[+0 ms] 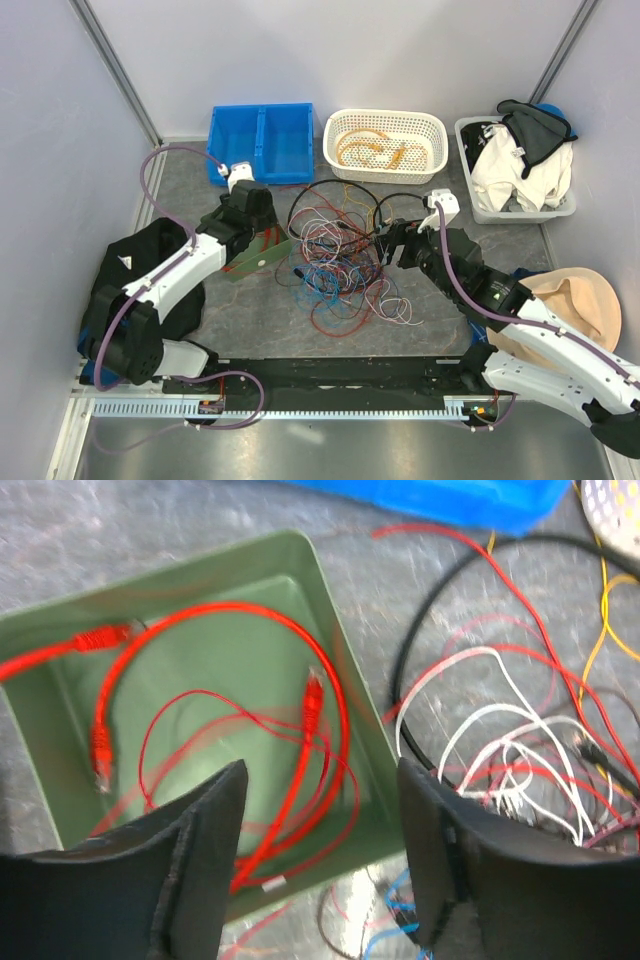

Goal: Untangle the cables

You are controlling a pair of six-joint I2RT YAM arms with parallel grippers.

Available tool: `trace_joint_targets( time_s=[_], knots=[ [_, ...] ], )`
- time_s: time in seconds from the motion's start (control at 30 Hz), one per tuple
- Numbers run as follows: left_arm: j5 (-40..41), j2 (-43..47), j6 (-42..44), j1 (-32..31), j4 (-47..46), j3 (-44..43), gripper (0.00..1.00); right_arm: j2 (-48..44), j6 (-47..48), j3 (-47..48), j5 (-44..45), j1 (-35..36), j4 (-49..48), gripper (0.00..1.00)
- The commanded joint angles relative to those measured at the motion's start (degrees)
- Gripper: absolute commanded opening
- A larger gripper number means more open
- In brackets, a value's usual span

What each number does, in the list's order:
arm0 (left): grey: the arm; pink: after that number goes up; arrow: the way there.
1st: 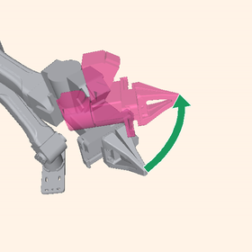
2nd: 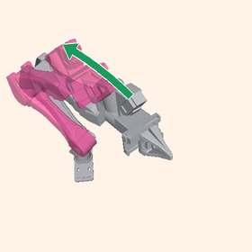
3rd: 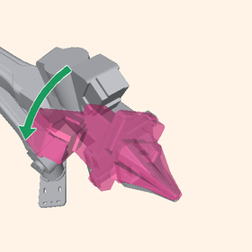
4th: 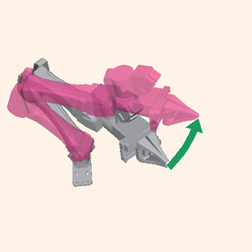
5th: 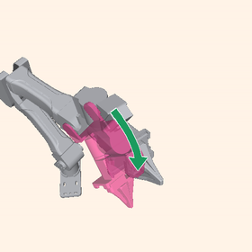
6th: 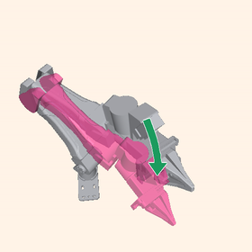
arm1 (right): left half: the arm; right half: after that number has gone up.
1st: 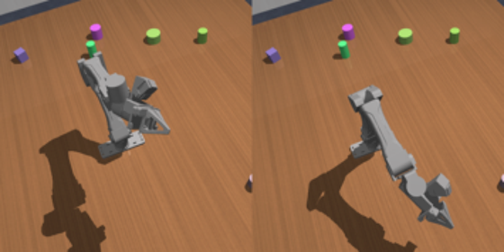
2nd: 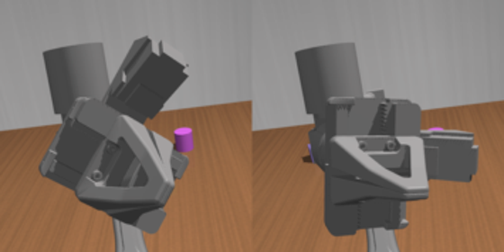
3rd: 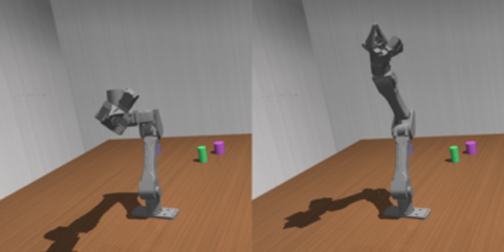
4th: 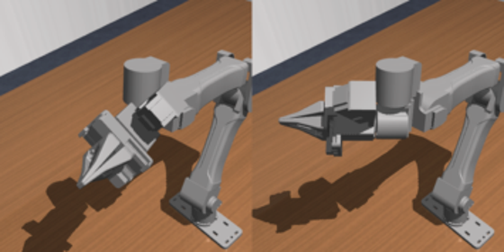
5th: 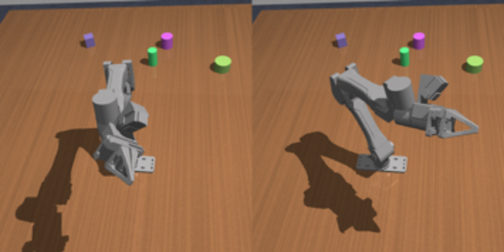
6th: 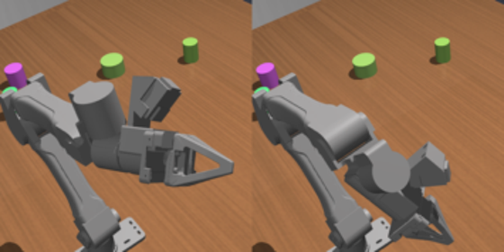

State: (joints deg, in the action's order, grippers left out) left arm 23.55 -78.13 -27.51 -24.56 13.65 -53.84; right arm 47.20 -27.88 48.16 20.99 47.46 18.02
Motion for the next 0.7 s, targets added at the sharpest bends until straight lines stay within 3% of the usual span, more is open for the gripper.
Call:
trace_joint_targets(
  time_s=[0.0, 0.27, 0.43, 0.6, 0.67],
  knots=[
    [2.98, 1.75, -0.71, -1.81, 5.41, -4.76, 0.99, -0.18, -0.95, -0.44, -0.78, 0.09, -2.02, 0.82],
    [7.04, 5.17, -1.32, -2.25, 12.89, -6.45, 1.0, -0.18, -0.86, -0.88, 0.28, 0.09, -1.59, 0.82],
    [1.16, 8.51, -3.16, -2.34, 14.82, -5.23, 1.0, 0.0, -1.3, -1.4, -0.95, 0.09, -1.59, 0.82],
    [-6.4, 16.68, -17.64, -2.95, 13.34, 6.43, 0.99, -0.88, -1.48, -2.19, -0.34, 0.09, -1.85, 0.81],
    [-5.37, 20.19, -22.83, -5.75, 11.67, 10.23, 1.0, -0.62, -1.65, -2.46, -0.69, 0.09, -2.2, 0.81]
  ],
)
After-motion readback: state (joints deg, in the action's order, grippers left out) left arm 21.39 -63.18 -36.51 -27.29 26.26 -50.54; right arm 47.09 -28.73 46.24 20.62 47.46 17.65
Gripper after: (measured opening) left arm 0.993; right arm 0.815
